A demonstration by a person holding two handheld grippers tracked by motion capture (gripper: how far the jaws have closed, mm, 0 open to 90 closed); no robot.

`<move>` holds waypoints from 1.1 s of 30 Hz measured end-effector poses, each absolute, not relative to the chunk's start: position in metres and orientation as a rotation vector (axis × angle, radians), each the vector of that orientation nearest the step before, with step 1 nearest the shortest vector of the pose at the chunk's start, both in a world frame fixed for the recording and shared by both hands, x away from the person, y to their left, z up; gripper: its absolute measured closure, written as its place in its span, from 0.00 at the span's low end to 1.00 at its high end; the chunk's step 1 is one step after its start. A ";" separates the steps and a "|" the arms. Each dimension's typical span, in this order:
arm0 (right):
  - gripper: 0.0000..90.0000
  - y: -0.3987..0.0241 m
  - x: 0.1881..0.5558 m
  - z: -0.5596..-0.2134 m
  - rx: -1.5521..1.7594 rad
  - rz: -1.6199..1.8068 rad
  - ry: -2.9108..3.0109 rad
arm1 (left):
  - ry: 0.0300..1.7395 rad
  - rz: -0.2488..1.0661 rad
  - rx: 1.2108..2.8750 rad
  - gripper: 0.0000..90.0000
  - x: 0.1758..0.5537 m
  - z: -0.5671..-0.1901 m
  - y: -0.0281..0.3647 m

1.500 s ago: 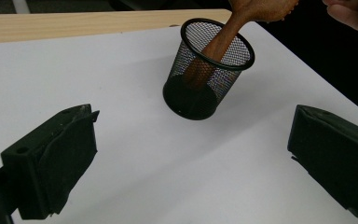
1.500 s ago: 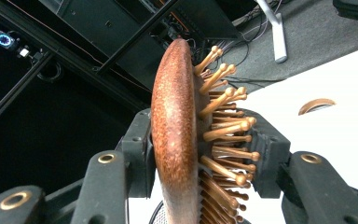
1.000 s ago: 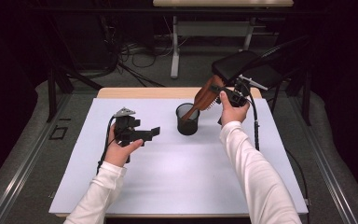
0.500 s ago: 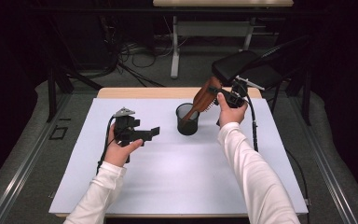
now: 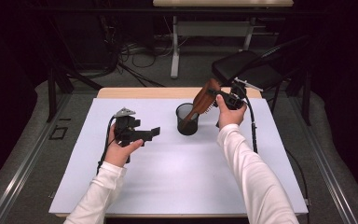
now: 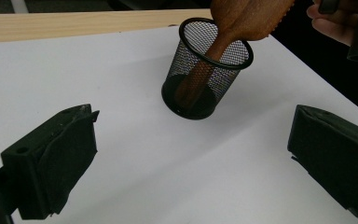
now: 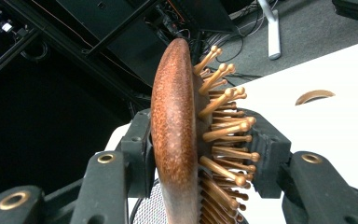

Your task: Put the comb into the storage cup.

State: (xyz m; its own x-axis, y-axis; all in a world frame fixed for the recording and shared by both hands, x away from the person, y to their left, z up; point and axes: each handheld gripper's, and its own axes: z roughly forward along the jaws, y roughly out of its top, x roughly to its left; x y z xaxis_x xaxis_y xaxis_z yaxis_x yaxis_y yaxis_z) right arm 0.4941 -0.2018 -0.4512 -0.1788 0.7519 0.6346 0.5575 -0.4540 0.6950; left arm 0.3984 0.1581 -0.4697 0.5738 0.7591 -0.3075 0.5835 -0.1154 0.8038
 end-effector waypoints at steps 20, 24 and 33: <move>0.53 -0.203 0.493 -0.453 1.859 1.695 1.555 | 1.100 0.219 1.804 0.01 0.398 -0.470 0.158; 0.52 -0.203 0.492 -0.453 1.852 1.691 1.556 | 1.100 0.220 1.804 0.01 0.399 -0.470 0.158; 0.50 -0.204 0.492 -0.454 1.860 1.699 1.557 | 1.100 0.221 1.806 0.01 0.399 -0.470 0.158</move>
